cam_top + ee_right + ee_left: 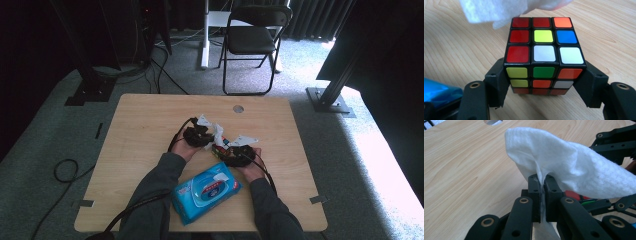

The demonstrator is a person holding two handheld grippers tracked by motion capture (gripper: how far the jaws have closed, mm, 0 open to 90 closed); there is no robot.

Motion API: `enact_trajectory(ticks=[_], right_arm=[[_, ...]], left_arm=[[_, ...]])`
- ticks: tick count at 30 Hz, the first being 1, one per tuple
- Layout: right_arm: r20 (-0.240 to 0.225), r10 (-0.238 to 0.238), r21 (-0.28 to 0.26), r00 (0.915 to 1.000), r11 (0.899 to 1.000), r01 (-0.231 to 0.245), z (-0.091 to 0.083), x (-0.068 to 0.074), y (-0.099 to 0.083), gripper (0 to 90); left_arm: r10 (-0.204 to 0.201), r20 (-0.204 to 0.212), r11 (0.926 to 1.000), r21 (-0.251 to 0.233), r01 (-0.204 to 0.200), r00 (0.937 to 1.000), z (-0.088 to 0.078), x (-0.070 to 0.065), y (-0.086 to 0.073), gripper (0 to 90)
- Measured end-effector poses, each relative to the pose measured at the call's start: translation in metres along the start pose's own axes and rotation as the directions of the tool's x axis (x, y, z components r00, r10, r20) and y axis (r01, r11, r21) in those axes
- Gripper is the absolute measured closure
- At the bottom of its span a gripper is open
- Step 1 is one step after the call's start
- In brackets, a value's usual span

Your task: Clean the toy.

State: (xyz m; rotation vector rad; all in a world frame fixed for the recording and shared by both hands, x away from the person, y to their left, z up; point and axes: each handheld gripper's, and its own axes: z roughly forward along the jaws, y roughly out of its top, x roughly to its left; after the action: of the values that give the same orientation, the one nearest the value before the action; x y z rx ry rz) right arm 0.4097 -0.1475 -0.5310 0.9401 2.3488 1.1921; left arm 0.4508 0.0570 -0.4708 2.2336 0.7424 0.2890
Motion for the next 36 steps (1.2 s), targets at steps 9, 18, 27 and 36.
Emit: enact_trajectory(ticks=[9, 18, 27, 36], right_arm=[[0.0, -0.003, -0.006, 1.0, 1.0, 0.003, -0.001, 0.0, 0.001, 34.4], [0.011, 0.004, -0.011, 0.9999, 1.0, -0.004, 0.001, 0.0, 0.001, 34.4], [0.033, 0.016, -0.014, 0.9993, 1.0, -0.016, 0.0, -0.003, 0.0, 34.4], [0.039, 0.029, -0.015, 0.9988, 0.999, -0.028, 0.001, -0.004, 0.0, 34.4]], left_arm=[[0.009, 0.008, 0.9999, 0.013, -0.009, 0.9999, 0.006, -0.002, 0.0, 85.6], [0.024, 0.012, 0.9996, 0.015, -0.024, 0.9996, 0.006, -0.008, 0.001, 85.6], [0.058, 0.045, 0.9981, 0.018, -0.058, 0.9973, 0.009, -0.021, 0.004, 85.6], [0.081, 0.098, 0.9966, 0.006, -0.082, 0.9919, 0.014, -0.032, 0.007, 85.5]])
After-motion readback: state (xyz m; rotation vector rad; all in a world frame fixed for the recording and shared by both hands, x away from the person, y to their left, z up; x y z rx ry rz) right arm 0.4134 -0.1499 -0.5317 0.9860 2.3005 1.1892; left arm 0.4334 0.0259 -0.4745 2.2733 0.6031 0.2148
